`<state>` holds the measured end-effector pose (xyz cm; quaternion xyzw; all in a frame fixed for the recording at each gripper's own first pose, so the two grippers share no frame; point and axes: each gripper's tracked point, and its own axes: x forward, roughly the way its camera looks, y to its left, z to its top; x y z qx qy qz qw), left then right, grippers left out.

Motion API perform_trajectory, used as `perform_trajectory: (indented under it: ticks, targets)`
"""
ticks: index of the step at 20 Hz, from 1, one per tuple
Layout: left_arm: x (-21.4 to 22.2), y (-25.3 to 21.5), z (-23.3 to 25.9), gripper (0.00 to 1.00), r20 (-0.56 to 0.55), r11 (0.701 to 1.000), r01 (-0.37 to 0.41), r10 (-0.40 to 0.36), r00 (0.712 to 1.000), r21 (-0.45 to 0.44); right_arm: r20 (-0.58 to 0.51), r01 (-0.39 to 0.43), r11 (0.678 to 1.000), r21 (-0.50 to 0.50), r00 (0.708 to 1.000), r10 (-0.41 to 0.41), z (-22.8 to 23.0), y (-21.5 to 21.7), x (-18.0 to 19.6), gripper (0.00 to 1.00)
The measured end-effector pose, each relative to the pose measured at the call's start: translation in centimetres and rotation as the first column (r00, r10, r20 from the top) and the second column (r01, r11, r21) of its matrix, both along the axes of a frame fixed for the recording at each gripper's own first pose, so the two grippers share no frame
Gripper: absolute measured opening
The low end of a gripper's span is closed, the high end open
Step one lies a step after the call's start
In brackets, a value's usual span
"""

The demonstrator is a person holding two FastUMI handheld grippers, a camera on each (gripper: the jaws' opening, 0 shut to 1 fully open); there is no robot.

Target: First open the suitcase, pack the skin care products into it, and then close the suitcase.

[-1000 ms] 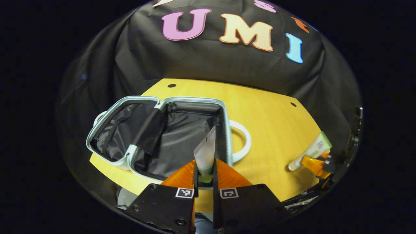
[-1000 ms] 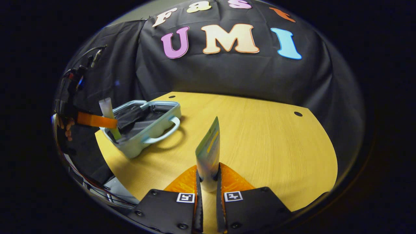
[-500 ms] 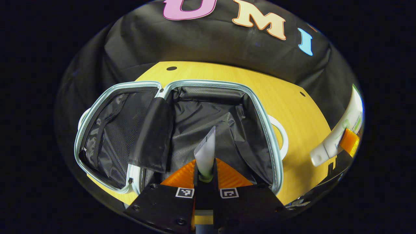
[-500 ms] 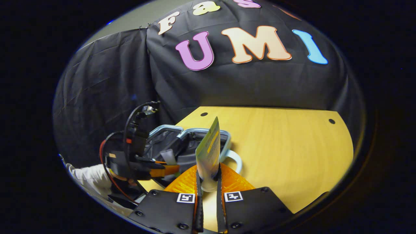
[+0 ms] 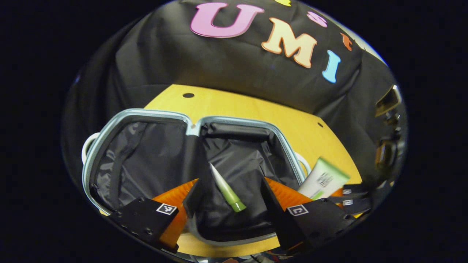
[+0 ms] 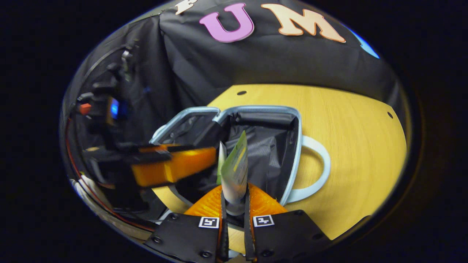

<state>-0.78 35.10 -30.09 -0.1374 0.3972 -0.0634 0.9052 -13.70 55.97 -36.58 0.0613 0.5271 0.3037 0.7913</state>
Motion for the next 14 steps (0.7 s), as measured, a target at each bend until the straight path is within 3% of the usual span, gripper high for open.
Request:
perform_trajectory:
  ticks: [3,6,7,11,14]
  targets:
    - [0.9,6.0,1.7,0.95,0.044,0.996,-0.087,0.086,0.995,0.021,-0.027,0.019,0.999,-0.026,0.999,-0.020,-1.7,1.9,0.0,0.19]
    - [0.8,13.3,1.6,0.94,0.048,0.979,-0.197,0.194,0.980,0.060,0.016,0.063,0.997,-0.051,0.998,-0.062,-1.4,2.2,1.9,0.33]
    - [0.4,15.6,1.3,0.94,0.039,0.970,-0.230,0.228,0.973,0.074,0.033,0.077,0.996,-0.033,0.997,-0.076,-1.1,2.5,2.5,0.41]
    - [-0.5,24.4,0.2,0.95,0.022,0.928,-0.341,0.342,0.940,0.149,0.115,0.124,0.992,0.006,0.986,-0.124,0.6,2.5,4.7,0.98]
    - [-0.6,30.5,-0.2,0.95,0.032,0.887,-0.409,0.412,0.911,0.217,0.173,0.163,0.986,0.018,0.971,-0.164,2.4,1.2,5.9,0.98]
